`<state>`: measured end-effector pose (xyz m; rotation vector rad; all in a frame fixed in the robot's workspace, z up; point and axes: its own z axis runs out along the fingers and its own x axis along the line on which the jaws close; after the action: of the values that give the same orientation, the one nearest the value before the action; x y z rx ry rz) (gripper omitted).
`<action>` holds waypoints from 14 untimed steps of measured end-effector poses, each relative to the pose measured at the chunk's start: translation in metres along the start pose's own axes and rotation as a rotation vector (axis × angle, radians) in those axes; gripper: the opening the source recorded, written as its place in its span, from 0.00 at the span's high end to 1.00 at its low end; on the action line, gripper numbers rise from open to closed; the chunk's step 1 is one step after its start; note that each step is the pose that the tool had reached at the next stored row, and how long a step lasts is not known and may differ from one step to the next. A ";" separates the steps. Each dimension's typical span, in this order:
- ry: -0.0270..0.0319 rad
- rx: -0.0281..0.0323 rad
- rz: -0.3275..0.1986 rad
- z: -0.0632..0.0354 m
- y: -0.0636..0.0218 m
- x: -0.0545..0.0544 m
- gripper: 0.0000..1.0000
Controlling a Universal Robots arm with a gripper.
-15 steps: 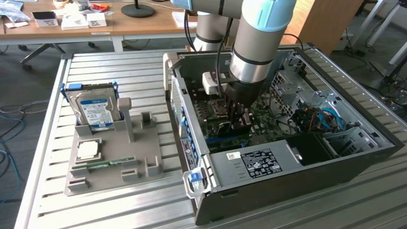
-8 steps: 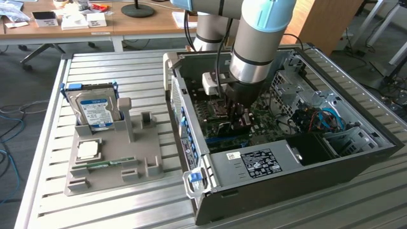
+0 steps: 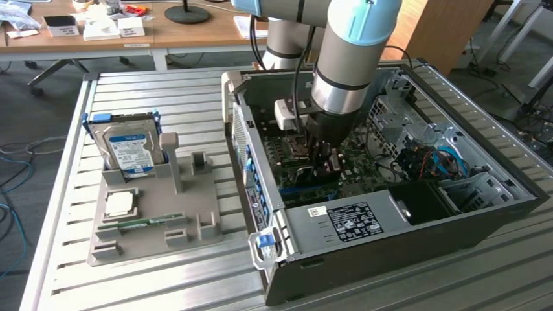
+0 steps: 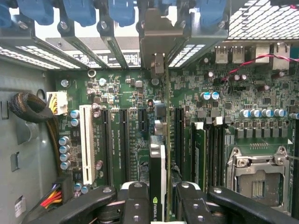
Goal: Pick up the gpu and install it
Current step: 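Insert the gpu into the slot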
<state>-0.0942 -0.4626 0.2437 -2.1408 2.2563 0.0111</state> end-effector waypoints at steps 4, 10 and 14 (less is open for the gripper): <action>0.0002 -0.0001 0.000 0.0000 0.0000 0.000 0.73; 0.0002 -0.0001 0.000 0.0000 0.0000 0.000 0.73; 0.0001 -0.0001 0.000 0.0009 0.0000 0.000 0.73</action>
<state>-0.0942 -0.4627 0.2428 -2.1409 2.2564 0.0111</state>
